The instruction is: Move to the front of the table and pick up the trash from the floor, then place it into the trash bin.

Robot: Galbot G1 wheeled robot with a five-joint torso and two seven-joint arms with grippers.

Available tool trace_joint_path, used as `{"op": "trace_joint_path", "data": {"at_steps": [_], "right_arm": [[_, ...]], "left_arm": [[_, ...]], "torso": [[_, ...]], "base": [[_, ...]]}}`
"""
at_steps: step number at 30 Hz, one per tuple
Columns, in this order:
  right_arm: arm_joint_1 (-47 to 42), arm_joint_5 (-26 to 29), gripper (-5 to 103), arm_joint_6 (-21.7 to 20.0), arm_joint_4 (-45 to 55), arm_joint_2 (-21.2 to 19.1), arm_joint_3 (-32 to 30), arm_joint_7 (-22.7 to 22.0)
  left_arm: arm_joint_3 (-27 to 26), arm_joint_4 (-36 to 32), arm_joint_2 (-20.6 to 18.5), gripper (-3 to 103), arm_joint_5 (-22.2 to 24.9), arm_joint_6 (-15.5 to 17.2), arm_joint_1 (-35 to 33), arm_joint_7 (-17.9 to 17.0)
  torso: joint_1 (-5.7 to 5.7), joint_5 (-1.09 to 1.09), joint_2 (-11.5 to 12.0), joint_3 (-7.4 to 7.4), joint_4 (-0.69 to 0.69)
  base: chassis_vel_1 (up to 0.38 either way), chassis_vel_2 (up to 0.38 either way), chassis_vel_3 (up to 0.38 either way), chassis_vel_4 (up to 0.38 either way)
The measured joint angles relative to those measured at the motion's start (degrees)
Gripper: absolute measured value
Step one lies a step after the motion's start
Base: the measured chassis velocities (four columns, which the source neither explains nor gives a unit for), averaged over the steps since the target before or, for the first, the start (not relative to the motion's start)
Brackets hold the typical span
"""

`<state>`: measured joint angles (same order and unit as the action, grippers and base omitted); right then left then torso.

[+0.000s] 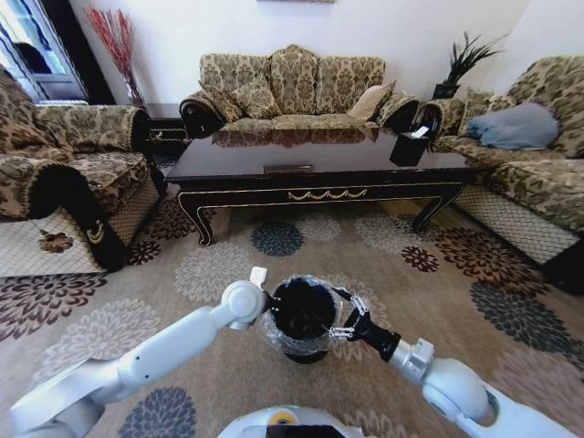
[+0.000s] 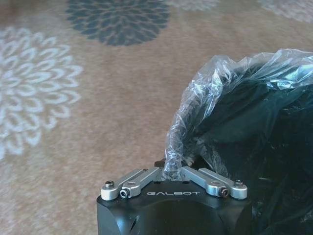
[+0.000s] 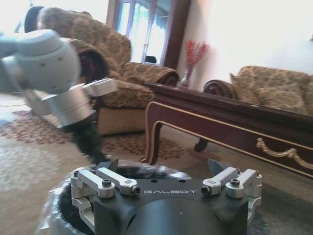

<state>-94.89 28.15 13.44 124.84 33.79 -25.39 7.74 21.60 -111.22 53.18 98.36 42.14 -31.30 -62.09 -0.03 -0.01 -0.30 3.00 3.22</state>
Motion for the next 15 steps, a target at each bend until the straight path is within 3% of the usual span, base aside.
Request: {"op": "trace_joint_path", "data": {"at_steps": [10, 15], "right_arm": [[2.6, 3.4, 100, -0.5, -7.8, 3.0, -1.6, -2.2], [3.8, 2.3, 100, -0.7, -16.9, 6.3, -0.9, -2.0]], "left_arm": [[-12.2, 0.7, -4.9, 0, -1.5, 0.0, -7.5, 1.4], [-18.9, 0.4, -7.1, 0, -4.8, 0.0, -14.1, 4.7]], "torso": [[0.0, -0.01, 0.0, 0.0, 0.0], [0.0, 0.0, 0.0, 0.0, 0.01]], "base": [[0.0, 0.0, 0.0, 0.0], [0.0, 0.0, 0.0, 0.0]]}}
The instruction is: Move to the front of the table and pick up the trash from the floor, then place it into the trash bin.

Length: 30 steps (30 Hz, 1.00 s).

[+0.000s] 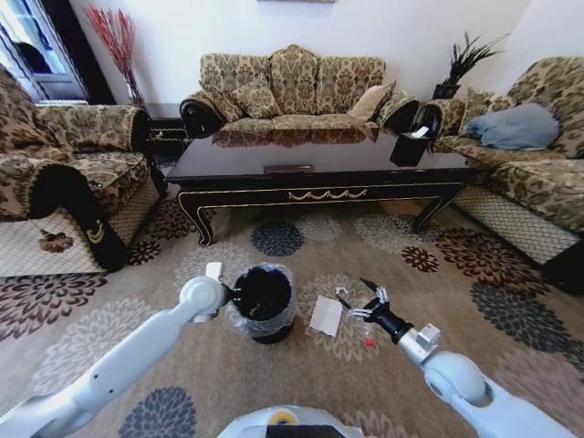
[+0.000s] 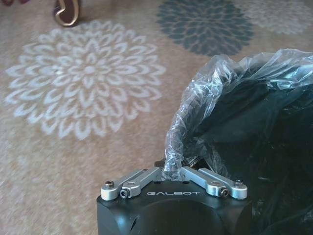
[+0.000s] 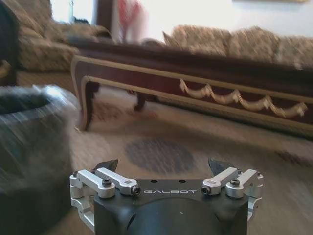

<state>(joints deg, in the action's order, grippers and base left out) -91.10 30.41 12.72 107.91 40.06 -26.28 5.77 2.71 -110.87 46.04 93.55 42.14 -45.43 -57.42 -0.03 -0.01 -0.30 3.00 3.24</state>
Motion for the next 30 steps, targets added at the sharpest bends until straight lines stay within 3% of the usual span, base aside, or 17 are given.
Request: {"op": "trace_joint_path", "data": {"at_steps": [4, 7, 21, 30], "right_arm": [[0.9, -0.8, 100, 0.0, -3.9, 2.0, 0.7, -0.2], [3.4, -0.6, 100, -0.1, -12.5, 5.3, 2.7, -0.5], [11.9, 1.0, 100, -3.0, -26.9, 10.2, 10.5, -1.7], [14.9, -0.1, 100, -2.8, -33.5, 11.6, 11.4, -2.5]], "left_arm": [[-2.6, -0.9, -1.4, 0, -1.2, 0.0, -3.4, 1.5], [-6.5, -2.4, -3.5, 0, -3.1, 0.0, -8.5, 3.0], [-8.1, -6.5, -4.8, 0, -3.8, 0.0, -11.8, 2.9], [-8.8, -7.1, -5.3, 0, -3.6, 0.0, -12.2, 2.7]], "torso": [[0.0, -0.01, 0.0, 0.0, -0.01], [0.0, 0.0, 0.0, 0.0, -0.01], [0.0, 0.01, 0.0, 0.0, -0.01], [0.0, 0.0, 0.0, 0.0, -0.01]], "base": [[0.0, 0.0, 0.0, 0.0], [0.0, 0.0, 0.0, 0.0], [0.0, 0.0, 0.0, 0.0], [0.0, 0.0, 0.0, 0.0]]}}
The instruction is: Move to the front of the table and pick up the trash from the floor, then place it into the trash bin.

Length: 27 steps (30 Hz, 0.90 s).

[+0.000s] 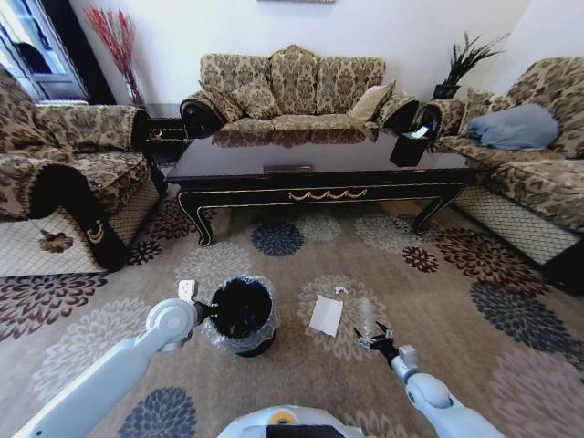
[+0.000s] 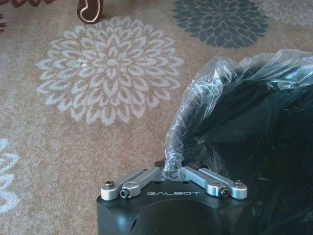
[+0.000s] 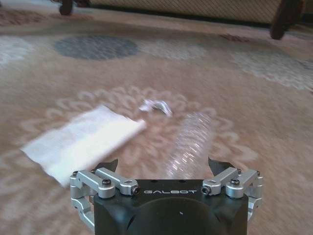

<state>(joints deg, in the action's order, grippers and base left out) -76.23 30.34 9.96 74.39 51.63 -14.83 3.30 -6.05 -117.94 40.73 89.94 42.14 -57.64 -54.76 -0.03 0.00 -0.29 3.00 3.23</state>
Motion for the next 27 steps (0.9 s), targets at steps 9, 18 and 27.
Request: {"op": "trace_joint_path", "data": {"at_steps": [9, 18, 27], "right_arm": [[1.0, -0.4, 101, 0.8, -4.8, 1.4, -0.4, 0.2], [2.6, -1.5, 83, 0.8, -7.6, 2.4, 0.7, 0.5], [2.5, -1.7, 45, 1.3, -8.2, 2.8, 1.5, 1.0]], "left_arm": [[0.1, 0.3, 0.1, 0, -0.7, 0.0, -0.6, 0.1], [0.3, -0.3, -0.2, 0, -1.5, 0.0, -0.9, 0.0], [-0.1, -1.2, -0.3, 0, -1.4, 0.0, -1.6, -0.1]], "torso": [[0.0, 0.01, 0.0, 0.0, 0.01], [0.0, 0.0, 0.0, 0.0, 0.01], [0.0, 0.0, 0.0, 0.0, 0.0]], "base": [[0.0, 0.0, 0.0, 0.0], [0.0, 0.0, 0.0, 0.0], [0.0, 0.0, 0.0, 0.0]]}}
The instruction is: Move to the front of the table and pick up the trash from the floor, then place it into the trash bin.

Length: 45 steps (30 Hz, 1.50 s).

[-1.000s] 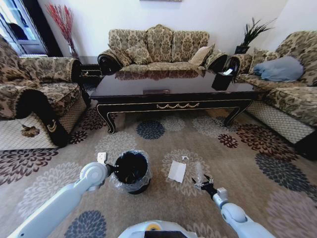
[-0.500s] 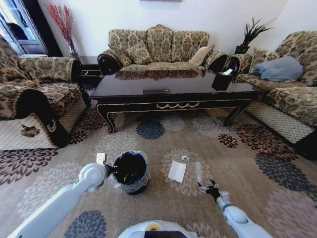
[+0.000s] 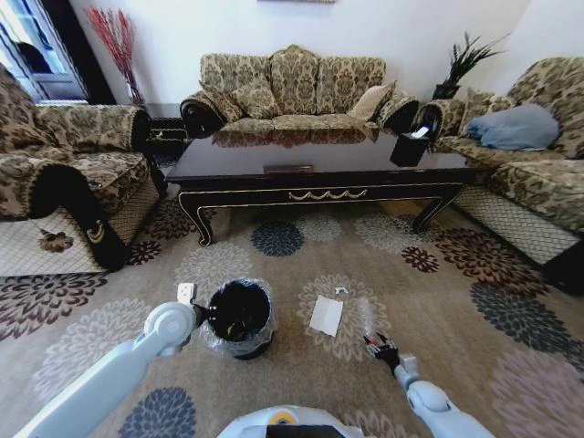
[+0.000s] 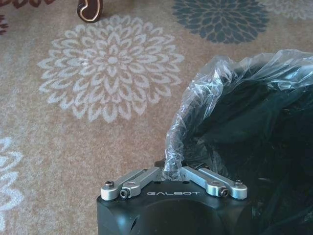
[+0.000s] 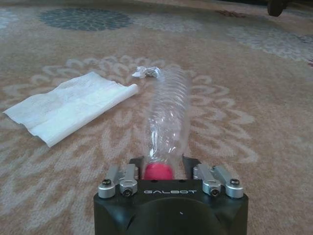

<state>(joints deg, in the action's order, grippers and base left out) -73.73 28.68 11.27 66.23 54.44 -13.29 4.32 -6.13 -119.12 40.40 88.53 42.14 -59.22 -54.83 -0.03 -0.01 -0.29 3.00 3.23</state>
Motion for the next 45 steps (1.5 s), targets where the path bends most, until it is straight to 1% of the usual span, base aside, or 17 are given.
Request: {"op": "trace_joint_path", "data": {"at_steps": [2, 4, 5, 7, 15, 21, 23, 24, 28, 31, 32, 34, 37, 38, 40, 42, 45], "right_arm": [[0.0, -0.1, 45, 0.0, 0.0, 0.0, 0.1, 0.0], [0.2, -0.3, 33, 0.0, -0.1, 0.0, 0.3, 0.0], [0.2, -0.3, 33, 0.0, -0.1, 0.0, 0.3, 0.0], [0.2, -0.3, 28, 0.1, -0.3, 0.0, 0.3, 0.0], [-0.5, -0.5, 28, 0.4, 0.1, -0.6, 0.0, 0.2], [-2.1, 0.1, 28, 0.6, 3.3, -1.4, -1.9, 0.2], [-3.6, 1.0, 28, 0.8, 6.8, -2.1, -3.4, 0.2], [-3.6, 1.0, 28, 0.8, 6.8, -2.1, -3.4, 0.2], [-6.9, 1.1, 28, 2.5, 13.5, -4.3, -5.8, 0.4], [-8.5, 1.5, 28, 3.0, 16.7, -5.1, -7.2, 0.6], [-9.7, 2.4, 28, 3.1, 19.6, -5.8, -8.4, 0.6], [-10.3, 2.8, 28, 3.1, 21.1, -6.0, -8.9, 0.5], [-12.4, 3.0, 28, 3.2, 27.0, -6.9, -10.8, 0.0], [-12.4, 3.0, 28, 3.2, 27.0, -6.9, -10.8, 0.0], [-14.6, 3.0, 28, 3.2, 32.8, -7.4, -12.1, -0.2], [-15.3, 3.0, 28, 3.1, 34.9, -7.5, -12.7, -0.3], [-17.6, 3.0, 28, 2.3, 40.6, -7.6, -13.9, -0.8]], "left_arm": [[0.0, -0.1, 0.0, 0, 0.0, 0.0, 0.0, 0.0], [0.0, -0.4, -0.3, 0, 0.1, 0.0, 0.0, 0.0], [0.0, -0.4, -0.3, 0, 0.1, 0.0, 0.0, 0.0], [-0.3, -0.4, -0.5, 0, 0.2, 0.0, -0.2, 0.0], [-0.5, -0.5, -0.6, 0, 0.1, 0.0, -0.6, 0.0], [0.0, -0.7, -0.5, 0, 0.1, 0.0, 0.1, 0.0], [0.6, -0.7, -0.5, 0, 0.1, 0.0, 1.0, 0.0], [0.6, -0.7, -0.5, 0, 0.1, 0.0, 1.0, 0.0], [2.3, -0.4, -0.5, 0, 0.9, 0.0, 3.5, -0.2], [3.2, -0.2, -0.5, 0, 1.4, 0.0, 4.9, -0.4], [3.9, 0.2, -0.4, 0, 1.6, 0.0, 6.0, -0.4], [4.3, 0.4, -0.3, 0, 1.7, 0.0, 6.5, -0.5], [6.7, 1.2, 0.4, 0, 2.0, 0.0, 8.9, -1.3], [6.7, 1.2, 0.4, 0, 2.0, 0.0, 8.9, -1.3], [8.6, 1.7, 1.4, 0, 2.1, 0.0, 10.9, -1.6], [9.4, 2.0, 1.8, 0, 2.2, 0.0, 11.8, -1.6], [11.7, 2.6, 3.0, 0, 2.2, 0.0, 14.1, -2.0]], "torso": [[0.0, 0.0, 0.0, 0.0, 0.0], [0.0, 0.0, 0.0, 0.0, 0.0], [0.0, 0.0, 0.0, 0.0, 0.0], [0.0, 0.01, 0.0, 0.0, 0.0], [0.0, 0.01, 0.0, 0.0, 0.0], [0.0, 0.01, 0.0, 0.0, 0.0], [0.0, 0.01, 0.0, 0.0, 0.0], [0.0, 0.01, 0.0, 0.0, 0.0], [0.0, 0.0, 0.0, 0.0, -0.01], [0.0, 0.01, 0.0, 0.0, 0.02], [0.0, 0.01, 0.0, 0.0, 0.0], [0.0, 0.0, 0.0, 0.0, 0.0], [0.0, 0.01, 0.0, 0.0, -0.01], [0.0, 0.01, 0.0, 0.0, -0.01], [0.0, 0.01, 0.0, 0.0, -0.01], [0.0, 0.0, 0.0, 0.0, 0.0], [0.0, 0.0, 0.0, 0.0, 0.0]], "base": [[0.0, 0.0, 0.0, 0.0], [0.0, 0.0, 0.0, 0.0], [0.0, 0.0, 0.0, 0.0], [0.0, 0.0, 0.0, 0.0], [0.0, 0.0, 0.0, 0.0], [0.0, 0.0, 0.0, 0.0], [0.0, 0.0, 0.0, 0.0], [0.0, 0.0, 0.0, 0.0], [0.0, 0.0, 0.0, 0.0], [0.0, 0.0, 0.0, 0.0], [0.0, 0.0, 0.0, 0.0], [0.0, 0.0, 0.0, 0.0], [0.0, 0.0, 0.0, 0.0], [0.0, 0.0, 0.0, 0.0], [0.0, 0.0, 0.0, 0.0], [0.0, 0.0, 0.0, 0.0], [0.0, 0.0, 0.0, 0.0]]}}
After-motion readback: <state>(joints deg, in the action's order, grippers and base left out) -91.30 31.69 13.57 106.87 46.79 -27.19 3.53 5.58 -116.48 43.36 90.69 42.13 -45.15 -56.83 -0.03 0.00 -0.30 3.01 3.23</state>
